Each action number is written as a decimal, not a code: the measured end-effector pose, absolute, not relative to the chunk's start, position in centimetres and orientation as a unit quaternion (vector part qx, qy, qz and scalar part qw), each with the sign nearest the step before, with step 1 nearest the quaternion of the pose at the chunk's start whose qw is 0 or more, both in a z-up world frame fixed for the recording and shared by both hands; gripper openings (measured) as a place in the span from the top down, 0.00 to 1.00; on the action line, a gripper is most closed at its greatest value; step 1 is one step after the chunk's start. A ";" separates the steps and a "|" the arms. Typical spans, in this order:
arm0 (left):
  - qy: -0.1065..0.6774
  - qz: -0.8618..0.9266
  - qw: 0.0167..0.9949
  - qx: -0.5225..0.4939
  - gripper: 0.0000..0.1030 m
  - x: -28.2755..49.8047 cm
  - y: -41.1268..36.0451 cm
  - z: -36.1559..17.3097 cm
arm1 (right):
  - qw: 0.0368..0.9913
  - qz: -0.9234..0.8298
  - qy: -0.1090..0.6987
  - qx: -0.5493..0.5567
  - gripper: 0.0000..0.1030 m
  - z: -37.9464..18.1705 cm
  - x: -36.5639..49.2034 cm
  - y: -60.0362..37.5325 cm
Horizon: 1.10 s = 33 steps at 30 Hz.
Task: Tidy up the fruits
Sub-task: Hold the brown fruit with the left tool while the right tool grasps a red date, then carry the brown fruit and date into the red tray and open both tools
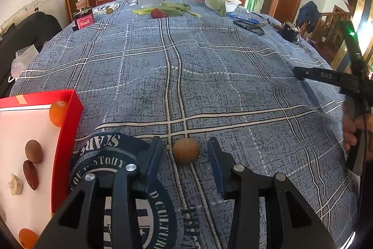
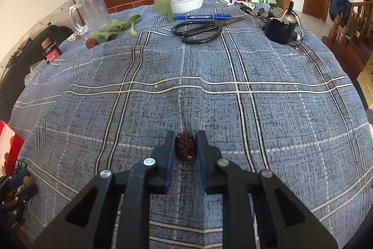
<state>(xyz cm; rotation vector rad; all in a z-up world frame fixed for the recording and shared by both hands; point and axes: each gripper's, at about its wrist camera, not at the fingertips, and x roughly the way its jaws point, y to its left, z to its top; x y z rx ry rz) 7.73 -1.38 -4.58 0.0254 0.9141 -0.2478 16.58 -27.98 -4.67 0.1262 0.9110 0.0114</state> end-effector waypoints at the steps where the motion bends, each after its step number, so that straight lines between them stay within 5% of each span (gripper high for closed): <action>1: 0.440 -0.119 0.890 0.013 0.61 7.8 -1.4 -4.6 | 0.897 0.004 0.438 0.060 0.81 -4.4 16.3 -27.9; 16: 0.443 -0.107 0.890 0.024 0.56 7.8 -1.5 -4.7 | 0.876 0.109 0.462 0.079 0.81 -3.9 9.6 -26.5; 23: 0.446 -0.100 0.889 0.029 0.40 7.8 -1.4 -4.8 | 0.880 0.135 0.454 0.020 0.79 -5.0 7.7 -22.3; 33: 0.448 -0.096 0.886 0.075 0.40 5.9 -1.3 -4.6 | 0.886 0.147 0.440 0.020 0.79 -5.0 7.0 -22.8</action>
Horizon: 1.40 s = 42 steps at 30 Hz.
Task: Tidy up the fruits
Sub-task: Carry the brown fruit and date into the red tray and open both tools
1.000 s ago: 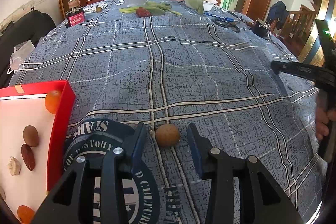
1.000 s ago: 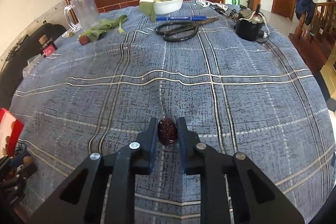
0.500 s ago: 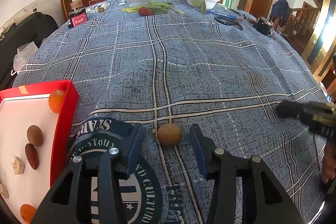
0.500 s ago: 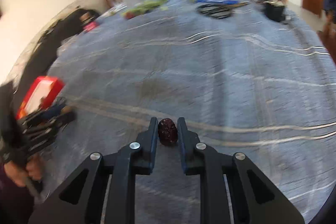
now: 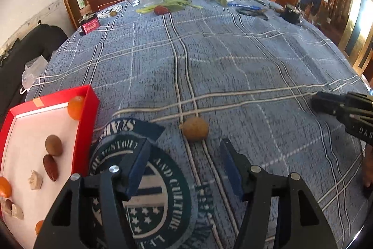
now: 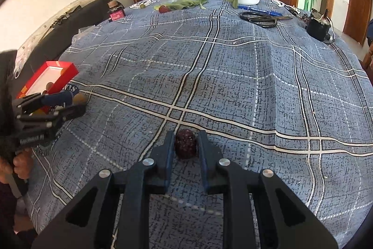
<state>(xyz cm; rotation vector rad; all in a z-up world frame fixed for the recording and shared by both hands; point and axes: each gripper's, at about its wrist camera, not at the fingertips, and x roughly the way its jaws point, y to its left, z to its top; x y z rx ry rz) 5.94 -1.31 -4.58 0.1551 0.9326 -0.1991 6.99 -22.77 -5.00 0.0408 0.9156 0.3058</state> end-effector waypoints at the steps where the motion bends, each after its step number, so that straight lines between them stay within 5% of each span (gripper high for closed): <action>1: 0.447 -0.093 0.887 0.072 0.40 5.9 -1.2 -4.5 | 0.886 0.148 0.440 0.021 0.79 -5.0 7.0 -22.8; 13: 0.444 -0.080 0.890 0.065 0.47 7.3 -1.6 -4.1 | 0.897 0.148 0.416 0.038 0.81 -4.1 6.2 -23.5; 21: 0.448 -0.090 0.888 0.057 0.79 7.8 -2.3 -4.5 | 0.894 0.157 0.415 0.055 0.81 -4.1 6.2 -23.6; 42: 0.377 -0.056 0.921 0.078 0.79 2.7 -0.8 0.7 | 0.897 0.170 0.402 0.072 0.81 -2.8 4.9 -21.9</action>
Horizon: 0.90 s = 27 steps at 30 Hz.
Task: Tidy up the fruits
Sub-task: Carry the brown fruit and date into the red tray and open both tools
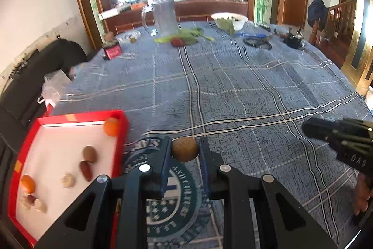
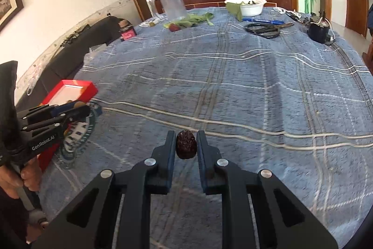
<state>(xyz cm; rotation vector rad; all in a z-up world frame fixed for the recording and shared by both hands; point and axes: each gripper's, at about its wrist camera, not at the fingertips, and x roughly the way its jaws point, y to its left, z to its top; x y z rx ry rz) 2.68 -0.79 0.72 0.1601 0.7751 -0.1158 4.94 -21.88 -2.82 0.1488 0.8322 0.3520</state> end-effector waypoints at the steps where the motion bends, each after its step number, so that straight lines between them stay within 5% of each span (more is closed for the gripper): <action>1: 0.373 -0.054 0.923 0.078 0.79 2.3 -0.6 1.0 | 0.897 0.172 0.401 0.073 0.81 -2.7 4.6 -21.3; 27: 0.328 0.068 0.942 0.032 0.79 -3.4 12.4 2.4 | 0.882 0.255 0.394 0.038 0.81 0.2 1.4 -4.6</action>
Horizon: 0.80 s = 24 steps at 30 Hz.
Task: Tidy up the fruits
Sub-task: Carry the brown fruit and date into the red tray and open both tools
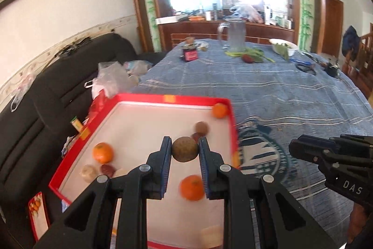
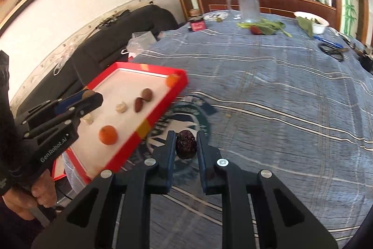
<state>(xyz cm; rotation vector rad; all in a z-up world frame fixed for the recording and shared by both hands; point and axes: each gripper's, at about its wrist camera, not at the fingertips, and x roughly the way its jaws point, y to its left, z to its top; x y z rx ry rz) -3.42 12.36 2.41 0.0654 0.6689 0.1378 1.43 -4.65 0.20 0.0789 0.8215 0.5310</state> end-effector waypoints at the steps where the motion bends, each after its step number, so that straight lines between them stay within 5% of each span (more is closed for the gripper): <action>1: 0.329 0.073 0.941 0.029 0.79 -3.6 13.0 2.2 | 0.881 0.258 0.395 0.038 0.81 0.2 1.4 -3.9; 24: 0.370 0.141 0.918 -0.002 0.79 -3.7 21.1 -2.0 | 0.834 0.341 0.433 0.026 0.81 -2.4 -0.5 6.6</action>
